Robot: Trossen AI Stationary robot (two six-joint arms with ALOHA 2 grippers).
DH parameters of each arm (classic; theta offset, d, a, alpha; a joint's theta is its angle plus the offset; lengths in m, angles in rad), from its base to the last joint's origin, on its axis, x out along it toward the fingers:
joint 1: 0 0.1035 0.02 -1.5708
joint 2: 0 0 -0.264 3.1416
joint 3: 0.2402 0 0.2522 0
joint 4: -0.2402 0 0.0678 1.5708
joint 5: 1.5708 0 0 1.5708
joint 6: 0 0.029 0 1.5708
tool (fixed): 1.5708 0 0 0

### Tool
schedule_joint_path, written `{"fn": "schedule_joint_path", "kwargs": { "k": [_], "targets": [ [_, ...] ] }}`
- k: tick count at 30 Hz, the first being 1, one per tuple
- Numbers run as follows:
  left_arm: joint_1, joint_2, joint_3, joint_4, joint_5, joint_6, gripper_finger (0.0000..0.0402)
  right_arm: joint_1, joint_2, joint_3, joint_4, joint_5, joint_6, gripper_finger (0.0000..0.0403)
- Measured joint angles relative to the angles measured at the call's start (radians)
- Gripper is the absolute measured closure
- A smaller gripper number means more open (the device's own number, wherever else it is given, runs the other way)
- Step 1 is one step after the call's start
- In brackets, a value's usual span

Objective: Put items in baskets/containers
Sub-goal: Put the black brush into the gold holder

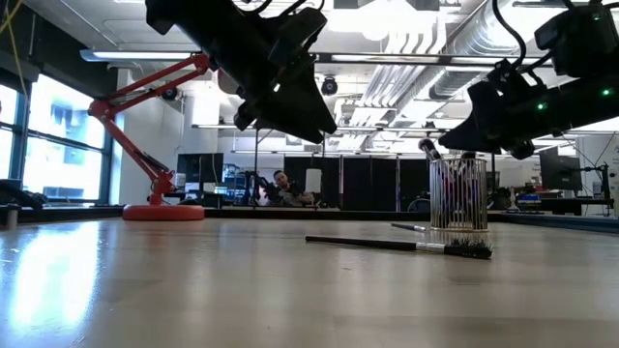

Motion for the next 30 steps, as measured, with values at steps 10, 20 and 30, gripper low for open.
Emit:
{"fn": "schedule_joint_path", "kwargs": {
  "k": [10,20,30],
  "targets": [
    [0.000,0.000,0.000,-0.002,0.009,-0.001,0.0255,0.005,-0.002,0.003,0.101,-0.065,-0.070,0.0309],
    [0.000,0.000,0.000,-0.009,0.010,-0.001,0.0255,0.094,-0.002,0.143,-0.017,-0.159,-0.212,0.0309],
    [0.000,0.000,0.000,-0.010,0.013,0.009,0.0255,0.232,-0.002,0.508,-0.897,-0.246,0.007,0.0366]
  ]
}}
